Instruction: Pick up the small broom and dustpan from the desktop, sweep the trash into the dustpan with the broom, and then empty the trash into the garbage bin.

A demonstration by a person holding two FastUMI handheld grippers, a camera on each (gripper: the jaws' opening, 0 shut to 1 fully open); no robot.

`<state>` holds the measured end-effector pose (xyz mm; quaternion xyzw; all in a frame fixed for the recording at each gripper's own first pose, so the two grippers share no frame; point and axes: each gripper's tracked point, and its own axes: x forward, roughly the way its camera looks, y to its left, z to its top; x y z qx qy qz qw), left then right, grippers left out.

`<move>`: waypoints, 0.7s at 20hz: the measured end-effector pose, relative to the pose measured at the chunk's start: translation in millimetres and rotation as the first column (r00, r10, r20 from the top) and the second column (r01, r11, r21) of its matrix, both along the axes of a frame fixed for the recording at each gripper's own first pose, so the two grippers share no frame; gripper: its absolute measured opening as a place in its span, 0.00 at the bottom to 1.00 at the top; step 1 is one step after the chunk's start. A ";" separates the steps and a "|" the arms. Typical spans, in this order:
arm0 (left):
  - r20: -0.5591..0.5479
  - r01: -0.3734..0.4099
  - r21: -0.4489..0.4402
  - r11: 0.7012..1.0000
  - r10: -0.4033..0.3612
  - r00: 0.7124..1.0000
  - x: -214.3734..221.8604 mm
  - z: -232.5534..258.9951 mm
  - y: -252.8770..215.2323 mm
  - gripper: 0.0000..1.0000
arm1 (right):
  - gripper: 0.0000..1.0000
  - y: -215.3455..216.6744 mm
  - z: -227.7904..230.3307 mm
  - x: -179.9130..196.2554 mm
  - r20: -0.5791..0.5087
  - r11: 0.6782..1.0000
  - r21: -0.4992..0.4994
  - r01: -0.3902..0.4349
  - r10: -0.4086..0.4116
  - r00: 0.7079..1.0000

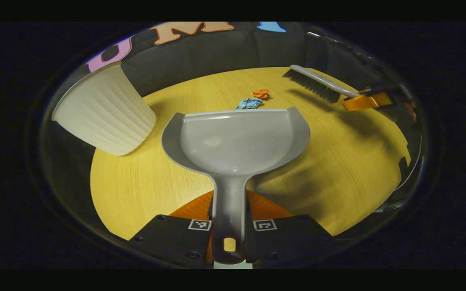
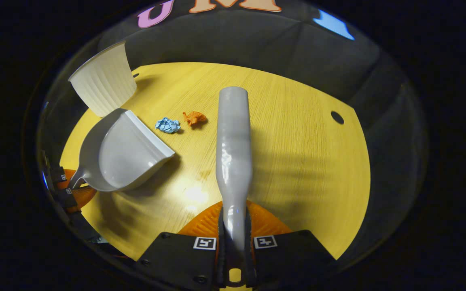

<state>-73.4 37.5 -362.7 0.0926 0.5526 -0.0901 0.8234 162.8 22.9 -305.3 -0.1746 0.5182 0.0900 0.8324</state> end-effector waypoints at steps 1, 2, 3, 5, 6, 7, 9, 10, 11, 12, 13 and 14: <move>-0.005 0.012 -0.005 1.000 -0.012 1.000 1.0 -0.7 0.3 0.23 | 0.19 4.9 -1.0 16.3 0.001 0.999 -0.023 -0.023 0.023 1.000; -0.009 0.017 -0.010 1.000 -0.017 1.000 2.4 -3.4 1.4 0.23 | 0.19 8.7 -4.3 29.4 -0.015 0.998 -0.049 -0.040 0.039 0.999; -0.025 0.028 -0.017 0.999 -0.028 0.999 3.3 -10.0 1.4 0.22 | 0.19 13.2 -7.8 40.1 -0.027 0.995 -0.074 -0.063 0.062 0.998; -0.044 0.028 -0.041 0.999 -0.030 0.999 0.3 -19.7 0.5 0.23 | 0.19 20.9 -16.9 57.5 -0.049 0.983 -0.136 -0.124 0.118 0.992; -0.046 0.033 -0.044 0.998 -0.035 0.998 0.3 -22.6 1.0 0.25 | 0.19 25.2 -20.9 63.9 -0.067 0.973 -0.168 -0.160 0.151 0.986; -0.049 0.039 -0.046 0.998 -0.041 0.998 -0.6 -22.3 2.6 0.25 | 0.19 27.2 -18.7 65.7 -0.087 0.960 -0.194 -0.202 0.188 0.978; -0.046 0.057 -0.048 0.997 -0.060 0.997 1.6 -23.5 2.8 0.23 | 0.19 38.4 -22.9 67.2 -0.138 0.928 -0.233 -0.291 0.265 0.954; -0.045 0.065 -0.051 0.997 -0.068 0.997 2.7 -21.1 1.2 0.25 | 0.19 45.4 -22.0 67.7 -0.151 0.909 -0.240 -0.342 0.313 0.938; -0.046 0.073 -0.053 0.996 -0.075 0.996 3.9 -20.1 0.0 0.25 | 0.19 53.7 -22.9 65.7 -0.172 0.884 -0.245 -0.397 0.363 0.916; -0.051 0.076 -0.054 0.996 -0.079 0.996 5.4 -19.2 -1.0 0.23 | 0.19 60.1 -20.1 63.2 -0.204 0.855 -0.245 -0.457 0.415 0.887; -0.054 0.085 -0.051 0.995 -0.087 0.995 4.6 -20.5 -1.4 0.25 | 0.19 67.7 -17.1 60.7 -0.223 0.819 -0.243 -0.521 0.475 0.851; -0.051 0.091 -0.050 0.995 -0.094 0.994 4.6 -21.7 -0.8 0.24 | 0.19 77.4 -13.1 59.1 -0.235 0.775 -0.235 -0.586 0.540 0.808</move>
